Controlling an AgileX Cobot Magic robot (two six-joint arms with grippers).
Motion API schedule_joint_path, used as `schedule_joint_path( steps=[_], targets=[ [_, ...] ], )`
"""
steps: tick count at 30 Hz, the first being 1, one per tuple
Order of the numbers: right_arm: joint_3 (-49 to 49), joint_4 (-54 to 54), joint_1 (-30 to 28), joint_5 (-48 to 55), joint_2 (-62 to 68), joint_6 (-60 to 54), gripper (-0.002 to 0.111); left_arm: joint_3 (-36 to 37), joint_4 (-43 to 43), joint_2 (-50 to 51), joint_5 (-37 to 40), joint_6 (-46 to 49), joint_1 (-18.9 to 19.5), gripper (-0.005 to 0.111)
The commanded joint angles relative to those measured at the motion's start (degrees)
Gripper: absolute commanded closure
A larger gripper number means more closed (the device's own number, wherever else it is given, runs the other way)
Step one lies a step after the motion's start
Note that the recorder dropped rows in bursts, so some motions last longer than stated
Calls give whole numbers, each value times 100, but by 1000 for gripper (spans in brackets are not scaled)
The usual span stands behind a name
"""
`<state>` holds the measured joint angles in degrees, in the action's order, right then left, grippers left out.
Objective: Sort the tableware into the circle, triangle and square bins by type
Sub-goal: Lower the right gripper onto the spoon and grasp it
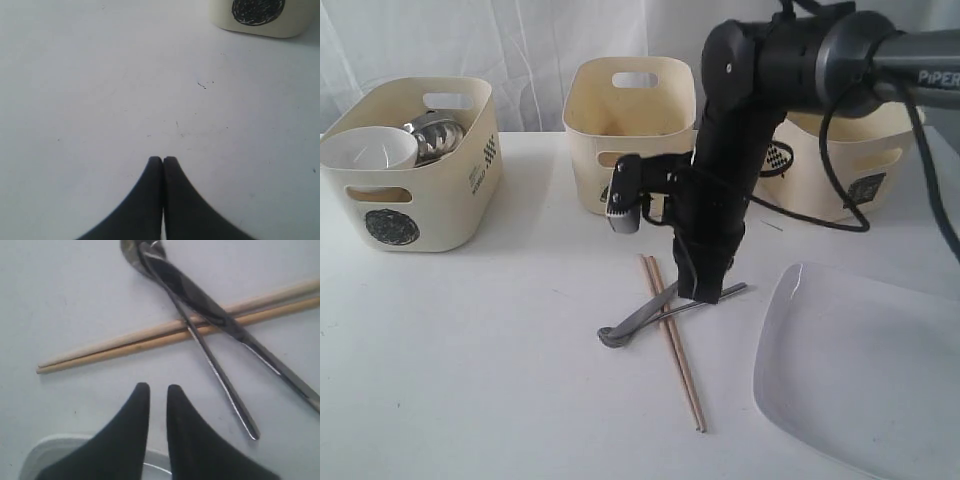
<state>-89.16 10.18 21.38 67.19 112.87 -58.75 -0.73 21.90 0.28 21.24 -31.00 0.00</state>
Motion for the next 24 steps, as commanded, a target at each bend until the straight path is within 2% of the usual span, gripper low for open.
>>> schedule_joint_path(
  steps=[1, 3, 5, 17, 24],
  targets=[
    [138, 49, 88, -123, 151, -439, 75, 73, -48, -28, 106, -4, -8, 106],
    [127, 75, 88, -395, 209, -439, 67, 73, -48, -28, 106, -4, -8, 106],
    [127, 75, 88, -616, 265, -439, 66, 73, -48, -28, 106, -4, -8, 106],
    [127, -233, 88, -1072, 827, -439, 66, 73, -48, -28, 106, -4, -8, 106],
    [127, -446, 88, -1219, 882, -439, 71, 73, -48, -28, 106, -4, -8, 106]
  ],
)
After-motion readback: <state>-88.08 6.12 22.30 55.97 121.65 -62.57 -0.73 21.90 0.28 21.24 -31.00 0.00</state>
